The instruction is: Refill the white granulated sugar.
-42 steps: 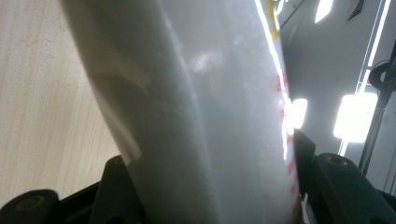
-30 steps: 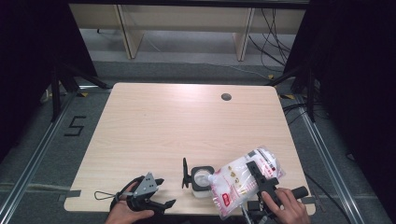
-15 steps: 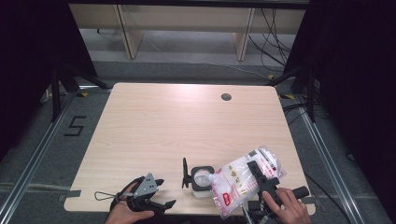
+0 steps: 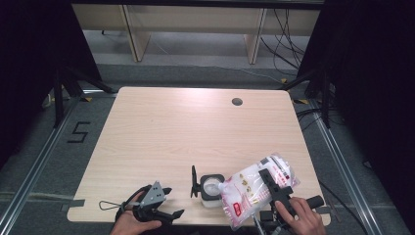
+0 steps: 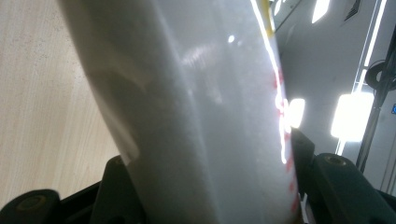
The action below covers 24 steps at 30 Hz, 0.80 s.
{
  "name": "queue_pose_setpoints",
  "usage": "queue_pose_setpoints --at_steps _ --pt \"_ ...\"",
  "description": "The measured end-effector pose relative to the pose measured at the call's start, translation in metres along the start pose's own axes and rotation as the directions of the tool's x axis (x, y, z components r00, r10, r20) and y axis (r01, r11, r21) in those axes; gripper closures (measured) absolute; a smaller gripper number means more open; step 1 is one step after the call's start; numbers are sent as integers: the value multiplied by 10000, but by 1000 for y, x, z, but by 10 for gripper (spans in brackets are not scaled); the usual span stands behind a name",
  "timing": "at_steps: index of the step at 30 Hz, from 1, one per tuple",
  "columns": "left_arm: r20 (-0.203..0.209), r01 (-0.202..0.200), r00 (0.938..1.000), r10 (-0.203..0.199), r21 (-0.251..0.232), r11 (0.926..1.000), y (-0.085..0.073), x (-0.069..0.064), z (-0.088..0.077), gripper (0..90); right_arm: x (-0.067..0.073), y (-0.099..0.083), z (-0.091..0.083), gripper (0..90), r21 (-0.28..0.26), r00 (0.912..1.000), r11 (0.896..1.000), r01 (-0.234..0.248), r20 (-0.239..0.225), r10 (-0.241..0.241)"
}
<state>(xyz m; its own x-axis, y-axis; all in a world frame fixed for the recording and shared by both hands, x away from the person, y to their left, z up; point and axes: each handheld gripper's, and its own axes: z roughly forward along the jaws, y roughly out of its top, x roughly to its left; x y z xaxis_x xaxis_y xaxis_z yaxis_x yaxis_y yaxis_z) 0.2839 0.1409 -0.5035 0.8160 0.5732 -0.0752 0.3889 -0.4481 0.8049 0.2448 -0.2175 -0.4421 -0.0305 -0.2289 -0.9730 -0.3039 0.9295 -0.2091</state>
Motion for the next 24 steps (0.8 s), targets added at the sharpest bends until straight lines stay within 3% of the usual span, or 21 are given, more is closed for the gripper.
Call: queue_pose_setpoints --at_steps 1,2,3,4,5,7,8,9,12,14,16,19,22,23,24 --pt "-3 -160 9999 160 100 9998 0 1 -1 176 0 0 0 496 18 10000 10000 -47 -8 47" --pt "72 -57 10000 58 -43 10000 0 0 -1 177 4 1 0 496 206 9988 9988 -454 -191 458" --pt "71 -71 9999 71 -41 10000 0 0 -1 177 1 1 0 496 103 9999 9999 -58 -114 59" --pt "83 177 9998 -176 -155 9997 0 -1 0 177 1 1 0 497 93 10000 10000 -10 -88 11" --pt "52 -50 10000 50 43 10000 0 1 -1 176 2 1 -1 497 185 9997 9997 -140 -182 144" --pt "37 70 10000 -70 -76 9999 0 -1 0 177 3 1 -1 497 187 9997 9997 -133 -177 137" --pt "-39 -242 9997 242 97 9997 0 1 -1 177 4 1 -2 497 402 9988 9985 -381 -280 392" --pt "-25 -224 9997 224 65 9997 0 1 -1 177 3 0 -1 497 244 9997 9995 -180 -129 183" --pt "47 69 10000 -69 -56 10000 0 0 1 176 4 0 -2 497 344 9996 9991 -255 -132 259" --pt "-1 -197 9998 197 -3 9998 -1 1 0 177 1 1 -1 497 194 9999 9998 46 -110 -44" --pt "58 47 10000 -46 -140 9999 -1 0 1 177 1 2 -1 497 160 9998 9997 185 -69 -184" --pt "41 78 10000 -78 -77 9999 -1 -1 1 176 1 2 -1 497 180 9997 9995 249 -76 -247" --pt "24 -349 9994 349 -15 9994 0 2 0 177 1 1 -2 498 224 9999 9997 122 -42 -122" --pt "43 155 9999 -154 -143 9998 0 -1 0 176 0 1 -2 498 232 9999 9996 164 -33 -163" --pt "-5 4 10000 -4 -33 10000 0 0 0 176 0 1 -2 498 234 9998 9995 194 2 -195"
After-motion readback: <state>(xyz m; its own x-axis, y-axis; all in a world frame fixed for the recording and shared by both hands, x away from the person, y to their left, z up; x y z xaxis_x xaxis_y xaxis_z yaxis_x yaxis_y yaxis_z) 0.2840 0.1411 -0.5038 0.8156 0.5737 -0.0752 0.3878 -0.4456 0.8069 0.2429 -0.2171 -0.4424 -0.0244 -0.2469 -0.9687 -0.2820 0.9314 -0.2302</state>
